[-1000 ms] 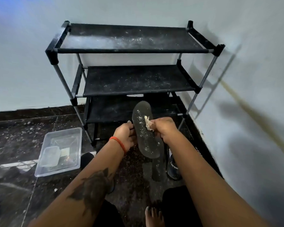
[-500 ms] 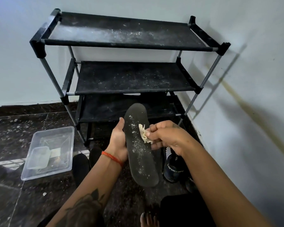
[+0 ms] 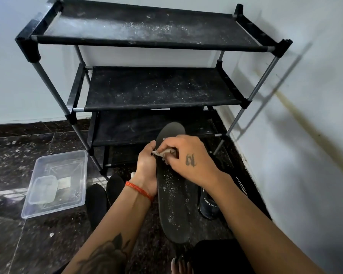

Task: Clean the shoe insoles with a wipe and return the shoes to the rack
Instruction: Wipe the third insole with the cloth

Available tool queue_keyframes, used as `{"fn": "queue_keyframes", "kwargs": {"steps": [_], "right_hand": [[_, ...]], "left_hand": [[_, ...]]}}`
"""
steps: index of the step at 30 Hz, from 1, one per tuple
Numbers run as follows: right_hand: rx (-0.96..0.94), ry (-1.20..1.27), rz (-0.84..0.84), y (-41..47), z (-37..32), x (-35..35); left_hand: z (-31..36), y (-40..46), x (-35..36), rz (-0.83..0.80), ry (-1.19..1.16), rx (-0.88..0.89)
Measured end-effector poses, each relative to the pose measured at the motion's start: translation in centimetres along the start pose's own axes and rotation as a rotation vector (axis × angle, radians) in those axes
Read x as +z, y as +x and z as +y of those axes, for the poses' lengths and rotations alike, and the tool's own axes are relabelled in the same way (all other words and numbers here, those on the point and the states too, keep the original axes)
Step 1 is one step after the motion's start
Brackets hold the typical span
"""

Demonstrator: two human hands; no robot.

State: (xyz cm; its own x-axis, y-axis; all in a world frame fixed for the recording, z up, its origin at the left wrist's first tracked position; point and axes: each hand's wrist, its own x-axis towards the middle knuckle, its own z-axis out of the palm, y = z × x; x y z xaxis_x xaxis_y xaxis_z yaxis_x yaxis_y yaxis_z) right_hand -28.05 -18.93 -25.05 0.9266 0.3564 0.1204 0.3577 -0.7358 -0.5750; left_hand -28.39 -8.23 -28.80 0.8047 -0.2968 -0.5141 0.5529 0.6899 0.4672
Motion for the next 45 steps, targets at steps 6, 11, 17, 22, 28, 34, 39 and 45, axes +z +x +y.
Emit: {"fn": "queue_keyframes", "kwargs": {"steps": [6,11,17,22,28,34,39,45], "right_hand": [[0.171,-0.08,0.185,1.0,3.7,-0.4],[0.17,-0.028,0.328,0.9,3.9,-1.1],[-0.093,0.008,0.153,1.0,1.6,1.1],[0.197,-0.147,0.21,1.7,4.6,0.5],[0.117,-0.062,0.396,1.7,2.5,0.2],[-0.047,-0.001,0.308,2.1,2.6,2.9],[0.229,-0.134,0.315,2.5,4.9,1.1],[0.22,-0.015,0.411,2.4,3.7,0.2]], "left_hand": [[0.0,-0.4,0.2,0.017,0.005,-0.115],[0.2,-0.3,0.5,0.023,-0.007,-0.077],[0.2,-0.4,0.9,0.071,0.056,0.013],[0.1,-0.7,1.3,0.048,0.049,-0.077],[0.5,-1.0,1.3,0.008,0.084,-0.01],[0.6,-0.8,1.4,0.078,0.125,0.01],[0.5,-0.9,1.4,0.07,0.093,-0.096],[0.6,-1.2,1.5,0.046,0.125,-0.105]]}}
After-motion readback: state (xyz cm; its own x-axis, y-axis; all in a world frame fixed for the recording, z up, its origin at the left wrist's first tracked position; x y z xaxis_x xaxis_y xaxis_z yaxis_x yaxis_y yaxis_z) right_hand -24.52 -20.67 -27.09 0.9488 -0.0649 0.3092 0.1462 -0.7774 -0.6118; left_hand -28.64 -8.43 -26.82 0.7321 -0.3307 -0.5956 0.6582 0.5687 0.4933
